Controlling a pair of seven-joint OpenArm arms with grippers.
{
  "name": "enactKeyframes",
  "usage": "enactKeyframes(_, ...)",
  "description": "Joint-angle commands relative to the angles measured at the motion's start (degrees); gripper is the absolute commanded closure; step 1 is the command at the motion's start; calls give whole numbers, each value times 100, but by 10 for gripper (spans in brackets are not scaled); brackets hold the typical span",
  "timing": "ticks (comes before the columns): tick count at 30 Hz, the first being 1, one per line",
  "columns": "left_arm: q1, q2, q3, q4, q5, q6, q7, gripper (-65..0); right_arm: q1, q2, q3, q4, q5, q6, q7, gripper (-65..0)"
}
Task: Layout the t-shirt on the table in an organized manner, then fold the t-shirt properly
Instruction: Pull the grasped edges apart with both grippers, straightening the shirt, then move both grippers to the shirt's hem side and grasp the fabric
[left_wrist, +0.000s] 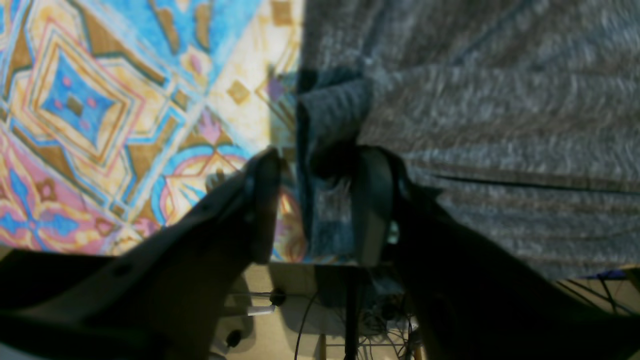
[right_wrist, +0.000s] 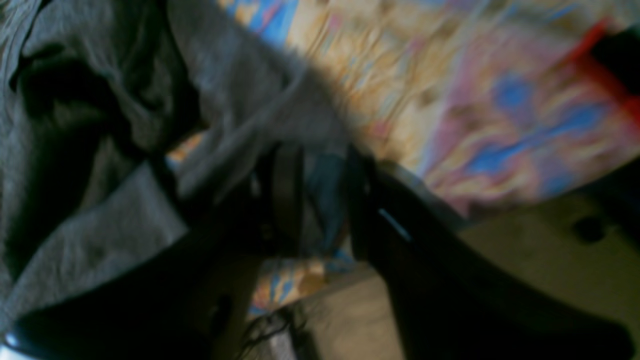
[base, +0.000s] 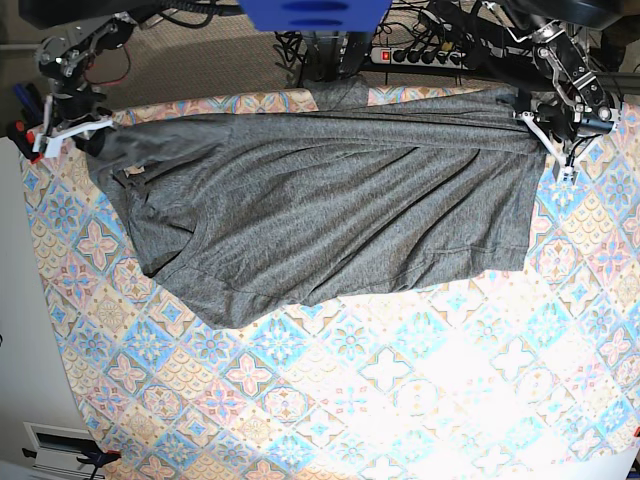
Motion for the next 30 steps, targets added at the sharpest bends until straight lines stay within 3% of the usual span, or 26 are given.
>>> enactKeyframes(1, 25, -34, -3, 104, 34, -30, 175, -251, 38, 75, 2, 245, 133, 38, 155, -181)
enactKeyframes(7, 43, -26, -12, 491, -1, -30, 184, -253, 47, 75, 19, 816, 133, 38, 164, -207)
enactKeyframes(11, 25, 203, -83, 992, -1, -30, 140, -253, 91, 75, -16, 948, 133, 38, 164, -206)
enactKeyframes(16, -212, 581, -153, 1607, 25, -30, 140, -253, 82, 110, -631, 957, 124, 38, 164, -206)
enactKeyframes(23, -626, 704, -170, 1642, -1, -30, 140, -253, 328, 796, -1748, 948, 124, 38, 164, -206)
enactKeyframes(30, -898, 862, -135, 1642, 34, -30, 167, -253, 1761, 1446, -2495, 412, -60, 38, -3, -205)
